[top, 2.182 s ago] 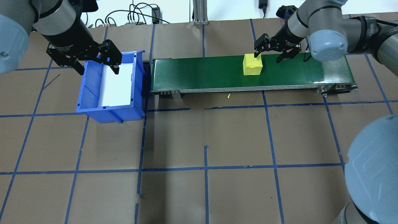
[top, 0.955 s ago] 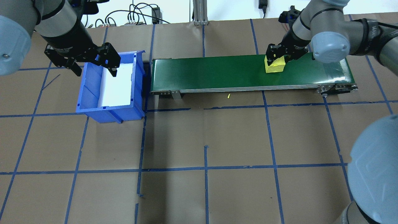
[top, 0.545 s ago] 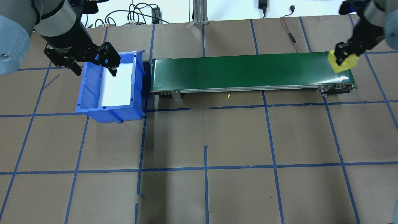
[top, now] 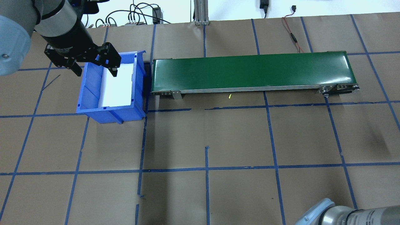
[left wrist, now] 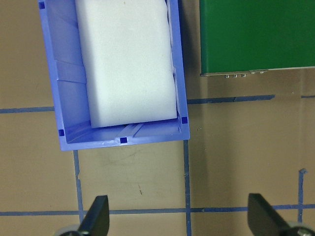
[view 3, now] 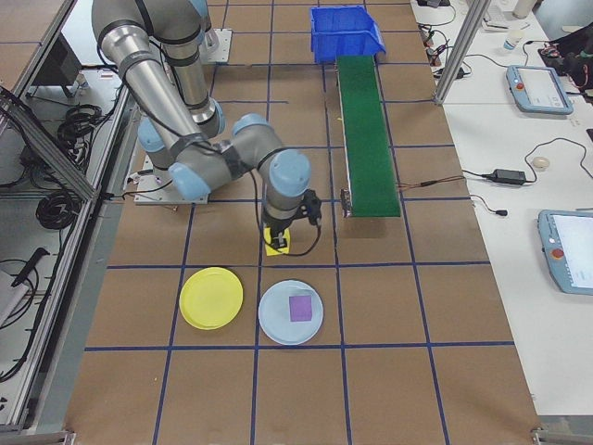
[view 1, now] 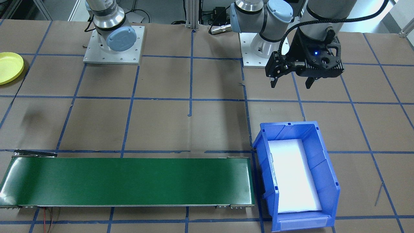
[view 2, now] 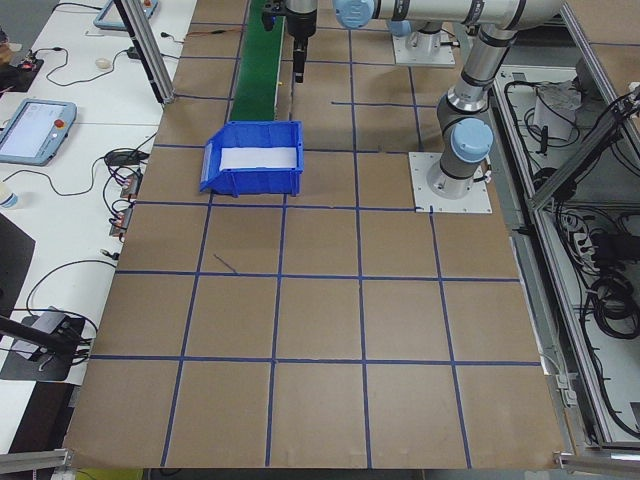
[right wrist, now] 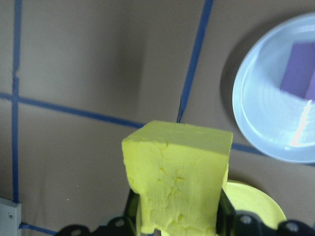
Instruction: Move block left to right into plate
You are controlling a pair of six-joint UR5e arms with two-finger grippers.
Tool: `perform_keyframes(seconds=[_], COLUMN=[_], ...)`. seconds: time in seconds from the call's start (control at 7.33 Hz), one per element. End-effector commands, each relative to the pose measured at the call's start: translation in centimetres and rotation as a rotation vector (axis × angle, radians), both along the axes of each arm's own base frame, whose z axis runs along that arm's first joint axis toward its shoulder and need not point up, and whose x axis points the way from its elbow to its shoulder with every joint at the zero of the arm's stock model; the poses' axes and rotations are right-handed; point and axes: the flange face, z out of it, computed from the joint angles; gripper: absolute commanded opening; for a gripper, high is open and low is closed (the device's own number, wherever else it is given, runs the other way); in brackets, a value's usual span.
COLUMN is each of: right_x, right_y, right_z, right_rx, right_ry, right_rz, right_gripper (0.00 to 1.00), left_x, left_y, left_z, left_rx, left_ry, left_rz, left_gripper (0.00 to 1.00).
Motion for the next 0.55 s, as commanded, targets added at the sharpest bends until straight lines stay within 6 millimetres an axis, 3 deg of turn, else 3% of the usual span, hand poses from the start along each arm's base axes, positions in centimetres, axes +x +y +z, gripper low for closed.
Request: perform_keyframes(seconds=[0.0,0.14,0.27,0.41], right_x=[-5.1,-6.2,-7.3,-7.5], right_y=[11.0,12.6,13.2,13.1], right_z=[-5.9,-8.3,-10.0,-10.5], right_rx=[-0.038,-0.050,-0.057,-0.087], right_ry=[0.002,0.008,-0.021,-0.040], right_rz=[-0.049,-0.032,0.024,0.079], right_gripper=[0.29,0.31,0.62,1.00], left_x=[-0.1,-0.1,-0.2,-0.5], left_y=[0.0,0.0,-0.1,-0.2], left_z=[0.1,0.1,0.3,0.0], left_rx=[-0.003,-0.003,-0.011,-0.008], left_ry=[0.002,0.008,0.011,0.022], left_rz=[-0.001,0.003,0.000,0.001], left_gripper=[1.00,1.00,1.00,1.00])
